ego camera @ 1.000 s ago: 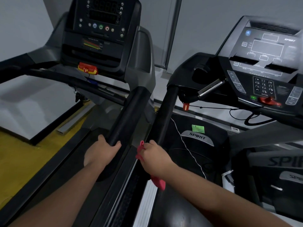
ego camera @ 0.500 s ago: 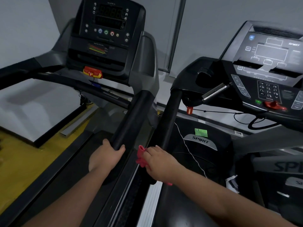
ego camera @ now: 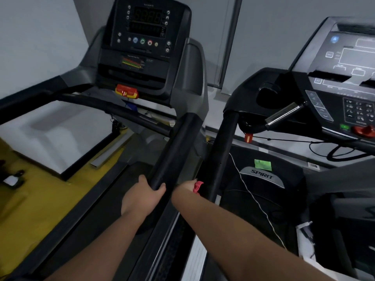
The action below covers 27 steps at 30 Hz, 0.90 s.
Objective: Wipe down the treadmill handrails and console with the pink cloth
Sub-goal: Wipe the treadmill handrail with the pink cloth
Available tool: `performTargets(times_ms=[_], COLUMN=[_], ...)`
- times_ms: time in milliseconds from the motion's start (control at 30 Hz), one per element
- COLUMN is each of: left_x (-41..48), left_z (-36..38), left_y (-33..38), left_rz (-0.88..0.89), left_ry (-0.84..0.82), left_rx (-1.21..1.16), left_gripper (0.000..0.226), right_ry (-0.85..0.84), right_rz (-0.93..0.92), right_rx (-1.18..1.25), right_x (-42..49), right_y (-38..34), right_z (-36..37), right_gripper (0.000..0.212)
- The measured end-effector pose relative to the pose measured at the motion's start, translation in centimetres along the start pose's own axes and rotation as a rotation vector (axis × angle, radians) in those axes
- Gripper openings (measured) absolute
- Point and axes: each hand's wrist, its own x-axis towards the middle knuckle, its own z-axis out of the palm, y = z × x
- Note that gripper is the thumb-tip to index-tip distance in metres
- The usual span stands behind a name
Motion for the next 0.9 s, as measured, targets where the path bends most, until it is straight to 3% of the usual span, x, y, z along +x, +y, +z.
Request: performTargets(times_ms=[67, 100, 167, 267, 333, 433, 500, 567, 667, 767, 900], left_x=[0.0, 0.1, 0.2, 0.2, 0.3, 0.3, 0.3, 0.3, 0.4, 0.4, 0.4], left_z=[-0.1, -0.2, -0.2, -0.1, -0.2, -0.2, -0.1, -0.1, 0.0, -0.1, -0.1], left_y=[0.1, 0.1, 0.1, 0.2, 0.2, 0.2, 0.2, 0.2, 0.1, 0.0, 0.0], left_rz=[0.002, 0.003, 0.007, 0.011, 0.01, 0.013, 0.019, 0.029, 0.031, 0.03, 0.038], left_ry=[-0.008, -0.01, -0.013, -0.005, -0.003, -0.004, -0.007, -0.008, -0.005, -0.01, -0.011], left_rx=[-0.017, -0.026, -0.039, -0.048, -0.05, -0.052, -0.056, -0.059, -0.077, -0.08, -0.083], left_gripper=[0.062, 0.058, 0.052, 0.046, 0.045, 0.046, 0.047, 0.047, 0.048, 0.059, 0.061], right_ry=[-0.08, -0.035, 0.147, 0.435, 0.517, 0.518, 0.536, 0.494, 0.21, 0.02, 0.059], right_rz=[-0.047, -0.096, -0.199, -0.381, -0.488, -0.488, -0.421, -0.341, -0.158, -0.068, -0.14], right_rx=[-0.098, -0.109, -0.013, 0.233, 0.354, 0.449, 0.384, 0.256, 0.032, -0.018, -0.05], right_x=[-0.8, -2.2, -4.0, -7.5, -9.0, -9.1, -9.2, -8.2, -5.4, -5.2, -7.4], right_y=[0.1, 0.4, 1.0, 3.2, 4.8, 5.2, 5.0, 4.3, 2.4, 1.8, 2.0], right_z=[-0.3, -0.3, 0.2, 1.6, 2.4, 2.7, 2.2, 1.4, -0.4, -1.6, -1.7], right_gripper=[0.035, 0.036, 0.041, 0.032, 0.028, 0.027, 0.026, 0.031, 0.052, 0.052, 0.051])
